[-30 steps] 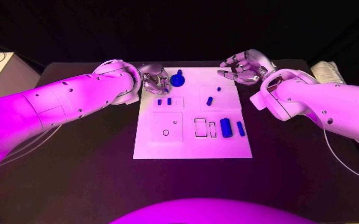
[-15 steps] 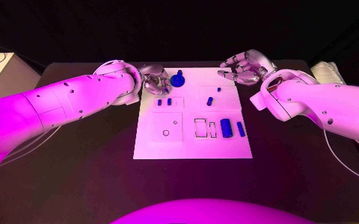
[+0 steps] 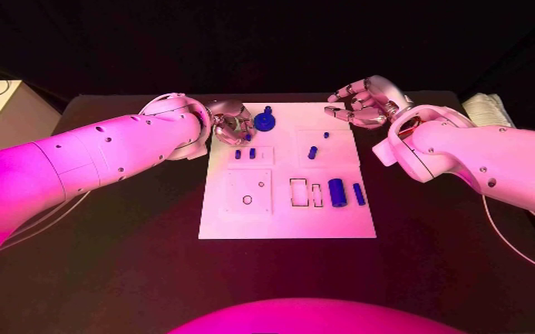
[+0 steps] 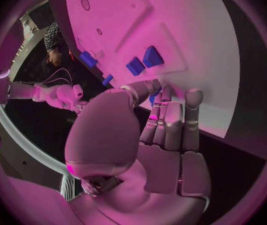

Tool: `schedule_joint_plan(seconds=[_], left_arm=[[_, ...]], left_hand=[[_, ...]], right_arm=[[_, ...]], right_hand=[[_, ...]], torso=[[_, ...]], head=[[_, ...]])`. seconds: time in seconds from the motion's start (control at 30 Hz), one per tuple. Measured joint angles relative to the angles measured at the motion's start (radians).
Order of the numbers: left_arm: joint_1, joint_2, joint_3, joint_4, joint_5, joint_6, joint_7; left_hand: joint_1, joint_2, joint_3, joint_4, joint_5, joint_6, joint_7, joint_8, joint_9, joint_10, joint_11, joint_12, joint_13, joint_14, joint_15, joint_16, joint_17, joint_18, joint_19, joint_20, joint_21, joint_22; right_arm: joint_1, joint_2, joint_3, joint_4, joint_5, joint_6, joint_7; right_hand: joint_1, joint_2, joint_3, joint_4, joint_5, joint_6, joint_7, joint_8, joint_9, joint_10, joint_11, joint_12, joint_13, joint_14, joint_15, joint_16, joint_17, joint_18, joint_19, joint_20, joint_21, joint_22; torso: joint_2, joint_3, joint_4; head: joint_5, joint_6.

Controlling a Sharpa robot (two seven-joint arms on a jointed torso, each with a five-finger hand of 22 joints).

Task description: Assemble the parts on the task board

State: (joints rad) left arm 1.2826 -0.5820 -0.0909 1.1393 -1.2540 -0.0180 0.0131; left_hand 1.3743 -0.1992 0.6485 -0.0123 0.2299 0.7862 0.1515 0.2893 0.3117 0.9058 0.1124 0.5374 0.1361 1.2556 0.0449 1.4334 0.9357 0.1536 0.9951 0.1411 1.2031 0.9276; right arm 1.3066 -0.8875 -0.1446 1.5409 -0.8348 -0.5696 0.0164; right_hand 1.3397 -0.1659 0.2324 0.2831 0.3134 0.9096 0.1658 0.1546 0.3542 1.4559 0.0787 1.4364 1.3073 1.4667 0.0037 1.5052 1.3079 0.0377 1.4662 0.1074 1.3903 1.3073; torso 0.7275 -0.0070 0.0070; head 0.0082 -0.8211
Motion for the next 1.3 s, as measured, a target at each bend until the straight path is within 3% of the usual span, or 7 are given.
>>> schedule_joint_plan(seconds=[0.33,0.6,0.77,0.93,1.0,1.07,1.3], left_arm=[[0.0,-0.003,0.0,0.003,0.0,-0.002,-0.002],[0.0,-0.009,0.002,0.006,0.0,-0.01,-0.003],[0.0,-0.016,0.004,0.006,0.0,-0.017,-0.003],[-0.001,-0.029,0.007,0.01,0.0,-0.026,-0.007],[-0.001,-0.032,0.008,0.01,0.0,-0.029,-0.008],[-0.002,-0.037,0.009,0.012,0.0,-0.031,-0.01],[-0.002,-0.065,0.02,0.025,0.002,-0.034,-0.016]], left_hand=[[0.0,0.0,-0.003,0.003,0.0,-0.003,0.003,0.0,-0.002,0.0,0.0,-0.007,-0.001,-0.003,0.004,0.0,-0.004,0.0,-0.004,0.004,-0.004,-0.003],[-0.007,-0.007,0.0,0.006,0.006,-0.007,0.0,-0.007,-0.006,-0.058,0.025,-0.042,-0.017,-0.036,0.022,-0.018,-0.059,0.0,-0.028,0.021,-0.031,-0.037],[-0.009,-0.009,0.0,0.006,0.006,-0.011,-0.003,-0.012,-0.008,-0.093,0.04,-0.052,-0.028,-0.056,0.031,-0.028,-0.099,0.0,-0.047,0.029,-0.044,-0.06],[-0.005,-0.014,-0.006,0.005,0.006,-0.015,-0.001,-0.013,-0.009,-0.125,0.047,-0.055,-0.032,-0.069,0.038,-0.032,-0.125,0.0,-0.061,0.035,-0.056,-0.076],[-0.005,-0.014,-0.007,0.004,0.006,-0.018,-0.003,-0.017,-0.01,-0.138,0.049,-0.056,-0.035,-0.08,0.041,-0.037,-0.141,0.016,-0.068,0.036,-0.065,-0.087],[-0.005,-0.014,-0.01,0.007,0.006,-0.018,-0.004,-0.017,-0.01,-0.139,0.05,-0.058,-0.037,-0.082,0.039,-0.038,-0.148,0.016,-0.073,0.038,-0.066,-0.092],[-0.003,-0.013,-0.013,0.004,0.006,-0.011,0.003,-0.017,-0.01,-0.15,0.054,-0.058,-0.037,-0.112,0.043,-0.052,-0.192,0.016,-0.099,0.041,-0.086,-0.118]], right_arm=[[-0.001,0.0,0.0,-0.001,0.002,0.0,0.0],[-0.002,0.0,0.0,-0.006,0.003,0.0,0.0],[-0.002,0.0,0.0,-0.014,0.003,0.0,-0.001],[-0.002,0.002,0.0,-0.025,0.003,0.001,-0.004],[-0.002,0.002,0.0,-0.03,0.003,0.002,-0.006],[-0.002,0.003,0.0,-0.035,0.002,0.002,-0.007],[-0.002,0.006,0.0,-0.062,-0.028,0.009,-0.013]], right_hand=[[0.0,0.0,0.0,0.0,0.0,0.0,0.0,0.0,0.0,0.0,0.0,0.0,0.0,0.0,0.0,0.0,0.0,0.0,0.0,0.0,0.0,0.001],[0.0,0.0,0.0,0.0,0.0,0.0,0.0,0.0,0.0,-0.01,-0.005,-0.016,0.0,0.0,0.0,-0.004,0.0,0.0,0.0,0.0,-0.011,0.001],[-0.005,-0.005,0.013,0.0,0.0,-0.006,-0.006,0.0,-0.002,-0.13,-0.004,-0.165,-0.002,0.0,0.0,-0.011,0.0,0.0,0.0,0.0,-0.038,0.001],[0.001,-0.011,0.044,0.0,0.0,-0.014,-0.007,0.001,-0.003,-0.264,0.002,-0.397,-0.192,-0.002,-0.002,-0.025,0.0,0.001,0.0,-0.005,-0.082,0.001],[0.004,-0.015,0.053,0.0,0.0,-0.016,-0.006,0.005,-0.003,-0.304,0.005,-0.477,-0.266,-0.002,-0.002,-0.027,0.0,0.01,0.0,-0.008,-0.084,0.001],[0.004,-0.015,0.061,0.0,0.0,-0.016,-0.006,0.005,-0.003,-0.334,0.006,-0.547,-0.333,0.0,-0.005,-0.027,0.0,0.01,0.0,-0.008,-0.084,0.001],[0.05,-0.067,0.137,-0.021,-0.018,-0.02,-0.009,0.025,0.005,-0.401,0.011,-0.788,-0.562,0.002,-0.006,-0.041,0.0,0.01,-0.003,-0.011,-0.131,0.0]], torso=[[0.001,-0.0007,0.0],[0.001,-0.0005,-0.0001],[0.002,-0.0003,-0.0006],[0.002,-0.0007,-0.0005],[0.001,-0.0007,0.0],[0.001,-0.0007,0.0001],[0.001,-0.0007,0.0]], head=[[0.001,0.001],[0.0,0.002],[-0.001,0.006],[-0.004,0.009],[-0.004,0.009],[-0.004,0.01],[-0.004,0.02]])
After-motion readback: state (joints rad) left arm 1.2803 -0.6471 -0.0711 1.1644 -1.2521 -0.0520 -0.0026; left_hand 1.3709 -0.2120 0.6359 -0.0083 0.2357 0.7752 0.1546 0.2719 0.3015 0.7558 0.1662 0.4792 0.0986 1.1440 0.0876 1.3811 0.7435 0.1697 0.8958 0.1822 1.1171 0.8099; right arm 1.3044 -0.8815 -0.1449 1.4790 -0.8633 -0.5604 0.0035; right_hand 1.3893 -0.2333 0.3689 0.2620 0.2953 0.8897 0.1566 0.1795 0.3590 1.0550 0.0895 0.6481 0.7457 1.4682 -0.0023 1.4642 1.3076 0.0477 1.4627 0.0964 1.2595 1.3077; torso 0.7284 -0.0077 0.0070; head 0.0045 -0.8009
